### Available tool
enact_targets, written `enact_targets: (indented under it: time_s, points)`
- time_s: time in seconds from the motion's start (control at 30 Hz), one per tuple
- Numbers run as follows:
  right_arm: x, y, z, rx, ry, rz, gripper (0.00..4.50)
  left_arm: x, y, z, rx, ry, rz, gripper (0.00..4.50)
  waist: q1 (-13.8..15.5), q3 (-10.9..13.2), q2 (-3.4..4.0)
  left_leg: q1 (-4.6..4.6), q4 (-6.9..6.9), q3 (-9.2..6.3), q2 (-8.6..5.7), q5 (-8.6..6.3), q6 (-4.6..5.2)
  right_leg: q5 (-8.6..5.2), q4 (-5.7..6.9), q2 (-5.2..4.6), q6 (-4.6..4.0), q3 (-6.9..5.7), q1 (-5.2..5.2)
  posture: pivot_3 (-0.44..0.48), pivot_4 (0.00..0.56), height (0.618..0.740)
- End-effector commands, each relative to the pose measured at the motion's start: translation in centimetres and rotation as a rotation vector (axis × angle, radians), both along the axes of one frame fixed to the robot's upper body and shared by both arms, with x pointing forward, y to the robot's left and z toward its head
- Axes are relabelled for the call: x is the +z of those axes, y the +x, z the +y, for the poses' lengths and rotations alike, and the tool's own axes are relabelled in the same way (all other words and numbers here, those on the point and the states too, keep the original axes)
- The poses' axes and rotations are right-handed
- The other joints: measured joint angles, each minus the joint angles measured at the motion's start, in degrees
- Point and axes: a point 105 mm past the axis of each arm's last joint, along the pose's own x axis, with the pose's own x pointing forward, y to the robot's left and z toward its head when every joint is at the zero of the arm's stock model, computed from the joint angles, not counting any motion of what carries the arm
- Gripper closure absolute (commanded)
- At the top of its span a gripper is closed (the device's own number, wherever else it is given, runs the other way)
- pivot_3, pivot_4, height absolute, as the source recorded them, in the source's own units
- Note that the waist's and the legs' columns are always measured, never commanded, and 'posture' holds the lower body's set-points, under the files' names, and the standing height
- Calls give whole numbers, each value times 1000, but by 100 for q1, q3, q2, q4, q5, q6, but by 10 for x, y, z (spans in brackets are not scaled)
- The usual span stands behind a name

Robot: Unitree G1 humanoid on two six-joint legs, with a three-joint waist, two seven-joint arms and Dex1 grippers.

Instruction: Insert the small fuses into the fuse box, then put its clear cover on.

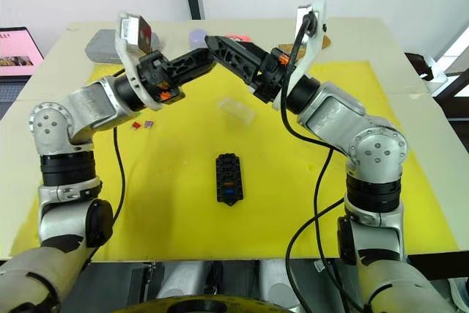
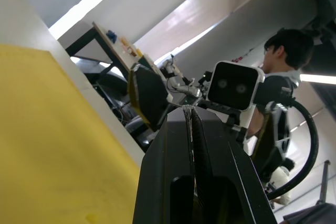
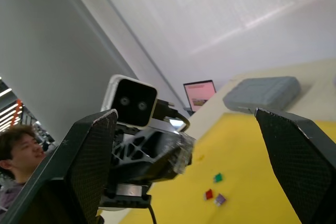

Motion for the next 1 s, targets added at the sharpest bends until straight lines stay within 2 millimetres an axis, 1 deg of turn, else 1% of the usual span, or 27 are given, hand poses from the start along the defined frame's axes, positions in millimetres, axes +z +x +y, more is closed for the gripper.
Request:
enact_targets:
  time_s: [0.03, 0.37, 0.4, 0.43, 0.5, 0.77, 1.0]
  points:
    - [8, -3, -2, -24, 49, -24, 0, 9, 1, 4, 14, -54, -20, 4438, -6, 0, 0, 0, 0, 0, 1, 0, 0, 0, 1, 0, 0, 0, -1, 0, 150, 740]
    - [6, -9, -2, -17, 125, 14, 0, 12, 4, 6, 29, -114, 12, 4438, -6, 0, 0, -1, 0, 0, 1, 0, -1, 0, 3, 0, 0, 1, -2, 0, 150, 740]
    - [6, -9, -1, -16, 125, 16, 608, 12, 4, 5, 29, -116, 13, 4500, -5, 0, 0, -1, 0, 0, 1, 0, 0, 0, 3, 0, 0, 1, -3, 0, 150, 740]
    - [5, -10, -1, -16, 125, 17, 905, 12, 4, 5, 28, -118, 13, 4500, -5, 0, 0, -1, 0, 0, 1, 0, 0, 0, 3, 0, 0, 1, -3, 0, 150, 740]
    - [5, -9, 0, -16, 126, 20, 1754, 13, 3, 4, 22, -124, 13, 4500, -6, 0, 0, -1, 0, 0, 1, 0, 0, 0, 3, 0, 0, 1, -3, 0, 150, 740]
    - [7, -9, 2, -8, 133, 19, 1754, 13, 2, 0, 12, -124, 15, 4500, -7, 0, 0, -1, 0, 0, 1, 0, 0, 0, 3, 0, 0, 1, -3, 0, 150, 740]
    - [10, -14, 7, 25, 134, 4, 1754, 13, 2, -1, 12, -131, 21, 4500, -6, 0, 0, -1, 0, 0, 1, 0, 0, 0, 3, 0, 0, 1, -2, 0, 150, 740]
